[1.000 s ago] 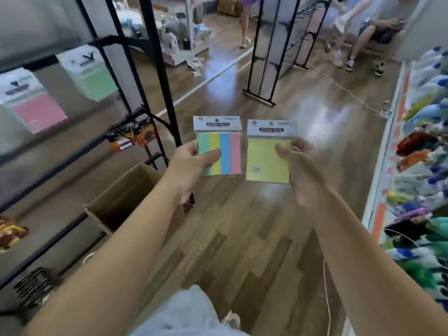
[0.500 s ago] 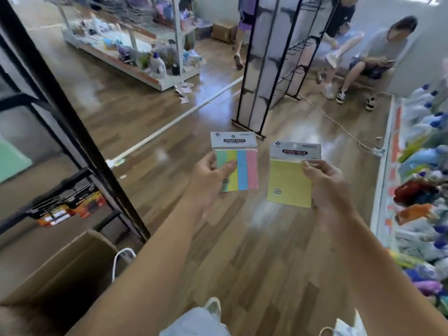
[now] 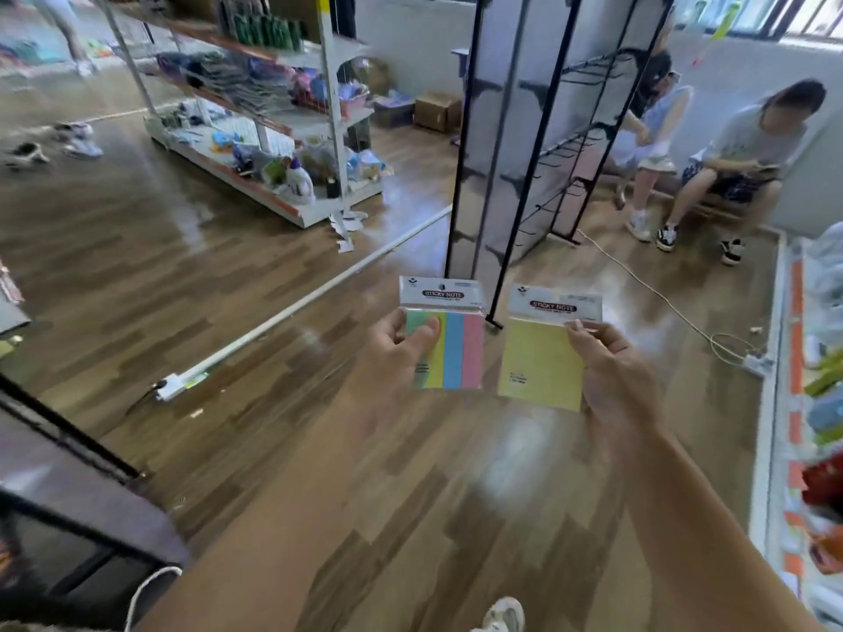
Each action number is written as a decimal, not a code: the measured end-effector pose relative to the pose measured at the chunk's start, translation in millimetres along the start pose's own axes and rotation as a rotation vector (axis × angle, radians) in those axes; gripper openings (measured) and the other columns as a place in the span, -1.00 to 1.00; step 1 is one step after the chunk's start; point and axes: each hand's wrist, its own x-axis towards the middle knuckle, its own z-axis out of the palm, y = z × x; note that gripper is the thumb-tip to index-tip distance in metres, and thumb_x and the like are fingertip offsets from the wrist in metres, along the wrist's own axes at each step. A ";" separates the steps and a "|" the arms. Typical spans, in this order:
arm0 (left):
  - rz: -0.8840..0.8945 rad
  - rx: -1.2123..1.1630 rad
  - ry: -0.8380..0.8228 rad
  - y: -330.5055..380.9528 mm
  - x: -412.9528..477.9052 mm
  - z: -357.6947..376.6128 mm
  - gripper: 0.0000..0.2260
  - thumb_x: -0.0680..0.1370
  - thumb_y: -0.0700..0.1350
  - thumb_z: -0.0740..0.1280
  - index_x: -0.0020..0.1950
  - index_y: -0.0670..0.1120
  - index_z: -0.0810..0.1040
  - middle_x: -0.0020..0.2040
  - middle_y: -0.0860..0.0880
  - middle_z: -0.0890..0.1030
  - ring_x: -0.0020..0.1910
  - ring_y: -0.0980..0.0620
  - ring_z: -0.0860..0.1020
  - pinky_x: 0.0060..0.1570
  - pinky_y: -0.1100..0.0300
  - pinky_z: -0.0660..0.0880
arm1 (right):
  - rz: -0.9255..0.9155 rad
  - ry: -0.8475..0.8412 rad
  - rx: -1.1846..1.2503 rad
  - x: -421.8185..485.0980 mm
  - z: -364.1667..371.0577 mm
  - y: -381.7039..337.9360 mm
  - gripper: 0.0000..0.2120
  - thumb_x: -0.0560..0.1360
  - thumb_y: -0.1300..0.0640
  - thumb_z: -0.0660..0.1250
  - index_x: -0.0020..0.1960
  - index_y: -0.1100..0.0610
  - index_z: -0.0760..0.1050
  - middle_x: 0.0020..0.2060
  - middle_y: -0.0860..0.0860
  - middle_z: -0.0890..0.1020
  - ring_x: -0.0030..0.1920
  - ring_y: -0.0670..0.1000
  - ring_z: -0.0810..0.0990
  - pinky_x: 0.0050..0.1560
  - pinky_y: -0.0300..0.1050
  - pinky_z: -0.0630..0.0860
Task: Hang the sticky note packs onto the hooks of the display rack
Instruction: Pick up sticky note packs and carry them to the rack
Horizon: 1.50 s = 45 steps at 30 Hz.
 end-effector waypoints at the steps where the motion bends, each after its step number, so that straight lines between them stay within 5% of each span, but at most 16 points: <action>1: 0.008 -0.004 0.018 3.2 17.0 14.9 -0.86 0.63 -0.13 0.28 0.14 -0.04 0.60 -0.09 0.05 0.70 -0.23 0.21 0.64 -0.27 0.36 0.54 | -0.005 -0.004 0.004 24.5 -5.7 -7.6 -0.71 0.55 0.10 0.33 -0.33 -0.06 0.61 -0.29 -0.01 0.60 -0.20 0.10 0.54 -0.16 0.08 0.45; 8: 0.016 0.005 0.099 29.5 133.1 105.4 -0.89 0.61 -0.11 0.30 0.07 0.03 0.61 0.05 -0.05 0.70 -0.02 0.02 0.64 -0.08 0.18 0.54 | 0.002 -0.110 -0.007 181.9 -38.5 -60.2 -0.78 0.58 0.13 0.27 -0.24 0.04 0.50 -0.28 -0.01 0.58 -0.34 -0.01 0.56 -0.36 -0.11 0.49; 13: 0.049 -0.016 0.172 37.0 211.3 146.2 -0.90 0.61 -0.12 0.31 0.04 0.04 0.60 -0.05 0.04 0.71 -0.15 0.13 0.66 -0.24 0.29 0.52 | -0.012 -0.186 -0.016 272.3 -41.8 -75.6 -0.79 0.59 0.15 0.27 -0.22 0.05 0.51 -0.35 -0.04 0.60 -0.40 -0.04 0.58 -0.50 -0.16 0.49; 20: 0.102 -0.012 0.194 48.5 364.9 192.9 -0.87 0.60 -0.17 0.32 0.02 0.07 0.56 -0.03 -0.06 0.68 -0.13 0.01 0.64 -0.13 0.08 0.61 | 0.000 -0.153 -0.020 426.8 -30.3 -84.9 -0.83 0.59 0.12 0.27 -0.16 0.06 0.53 -0.26 0.03 0.60 -0.36 0.01 0.57 -0.53 -0.15 0.48; 25: 0.132 -0.024 0.149 77.0 480.2 240.2 -0.94 0.60 -0.13 0.32 0.02 0.01 0.58 -0.13 0.01 0.69 -0.20 0.06 0.64 -0.20 0.15 0.59 | -0.064 -0.146 -0.035 538.2 -20.9 -120.8 -0.82 0.59 0.09 0.28 -0.15 0.08 0.58 -0.25 0.01 0.63 -0.28 0.05 0.58 -0.21 0.09 0.51; 36: 0.322 0.146 0.221 117.8 662.2 341.3 -0.88 0.59 -0.12 0.33 0.00 0.12 0.57 -0.07 0.03 0.71 -0.05 -0.04 0.68 0.03 -0.14 0.60 | -0.106 -0.208 -0.005 747.4 -29.5 -170.2 -0.86 0.59 0.12 0.27 -0.09 0.11 0.58 -0.21 0.05 0.64 -0.21 0.10 0.55 -0.20 0.16 0.50; 38: 0.378 0.152 0.264 123.9 689.4 365.3 -0.82 0.60 -0.15 0.32 0.05 0.16 0.51 -0.10 0.05 0.71 -0.09 -0.06 0.67 -0.09 -0.08 0.62 | -0.134 -0.240 0.011 787.1 -36.2 -179.9 -0.89 0.59 0.15 0.27 -0.05 0.12 0.56 -0.17 0.03 0.64 -0.22 0.06 0.56 -0.20 0.15 0.52; 41: 0.444 0.188 0.338 134.7 724.6 405.4 -0.63 0.60 -0.20 0.31 0.27 0.21 0.38 -0.13 0.16 0.61 -0.23 0.17 0.58 -0.30 0.35 0.51 | -0.171 -0.275 0.018 849.3 -50.2 -195.6 -0.91 0.58 0.15 0.27 0.05 0.06 0.53 -0.18 -0.03 0.63 -0.23 0.00 0.56 -0.20 0.07 0.54; 45: 0.496 0.294 0.395 145.8 769.7 453.8 -0.57 0.60 -0.14 0.32 0.28 0.37 0.36 0.05 0.29 0.60 -0.09 0.25 0.56 -0.11 0.40 0.47 | -0.240 -0.292 -0.054 929.1 -63.2 -212.2 -0.62 0.58 0.12 0.28 0.36 -0.06 0.32 -0.07 -0.03 0.64 -0.13 -0.03 0.57 -0.07 0.02 0.50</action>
